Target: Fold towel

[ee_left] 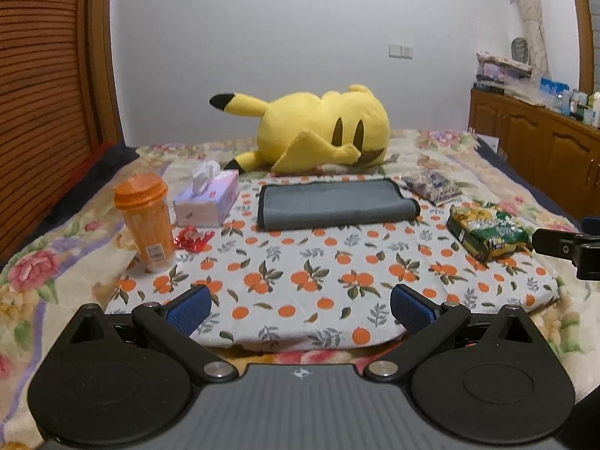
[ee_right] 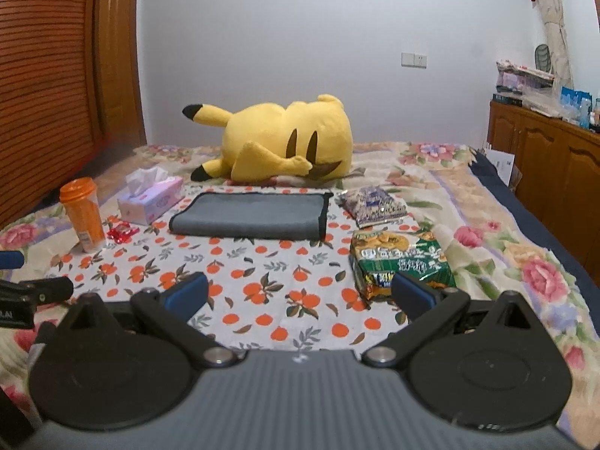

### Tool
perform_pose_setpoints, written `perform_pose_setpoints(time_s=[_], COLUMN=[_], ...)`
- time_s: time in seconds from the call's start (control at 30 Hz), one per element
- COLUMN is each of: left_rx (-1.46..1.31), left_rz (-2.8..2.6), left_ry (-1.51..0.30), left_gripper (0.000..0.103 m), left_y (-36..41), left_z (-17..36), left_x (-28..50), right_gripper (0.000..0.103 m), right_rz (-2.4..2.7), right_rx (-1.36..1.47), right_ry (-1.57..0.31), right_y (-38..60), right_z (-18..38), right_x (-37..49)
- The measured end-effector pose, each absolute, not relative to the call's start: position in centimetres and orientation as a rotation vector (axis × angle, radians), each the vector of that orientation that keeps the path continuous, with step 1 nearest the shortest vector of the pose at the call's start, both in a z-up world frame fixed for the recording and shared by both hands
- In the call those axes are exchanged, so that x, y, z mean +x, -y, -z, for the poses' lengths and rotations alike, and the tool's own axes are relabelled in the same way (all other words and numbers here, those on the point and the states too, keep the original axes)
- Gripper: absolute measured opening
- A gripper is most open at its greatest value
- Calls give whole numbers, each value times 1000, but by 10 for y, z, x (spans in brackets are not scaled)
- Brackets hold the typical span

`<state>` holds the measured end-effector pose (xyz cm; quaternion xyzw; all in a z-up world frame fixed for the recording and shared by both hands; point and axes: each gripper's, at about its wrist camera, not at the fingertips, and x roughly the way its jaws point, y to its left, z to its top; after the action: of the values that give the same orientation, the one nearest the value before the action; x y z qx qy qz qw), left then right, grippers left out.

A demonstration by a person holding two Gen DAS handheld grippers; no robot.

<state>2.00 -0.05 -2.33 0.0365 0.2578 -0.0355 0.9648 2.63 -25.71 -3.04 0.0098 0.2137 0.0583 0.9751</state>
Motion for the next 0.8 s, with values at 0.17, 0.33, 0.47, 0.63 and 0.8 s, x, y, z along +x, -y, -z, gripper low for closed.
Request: perform_pose_setpoints(time_s=[0.17, 0.33, 0.47, 0.63, 0.8], left_rx=[84, 82, 78, 83, 82], left_rz=[74, 76, 75, 80, 85], left_ry=[-490, -468, -448, -423, -405], left_gripper=[103, 103, 103, 103, 103], left_y=[2, 1, 1, 1, 1], left_z=[21, 19, 17, 15, 14], left_x=[16, 14, 11, 9, 6], right_gripper=[103, 103, 103, 103, 103], right_rz=[-113, -108, -106, -105, -103], right_rx=[20, 24, 26, 26, 28], right_ry=[-409, -395, -381, -362, -347], right_y=[258, 260, 261, 262, 262], right_z=[29, 28, 27, 26, 24], right_x=[25, 24, 21, 18, 16])
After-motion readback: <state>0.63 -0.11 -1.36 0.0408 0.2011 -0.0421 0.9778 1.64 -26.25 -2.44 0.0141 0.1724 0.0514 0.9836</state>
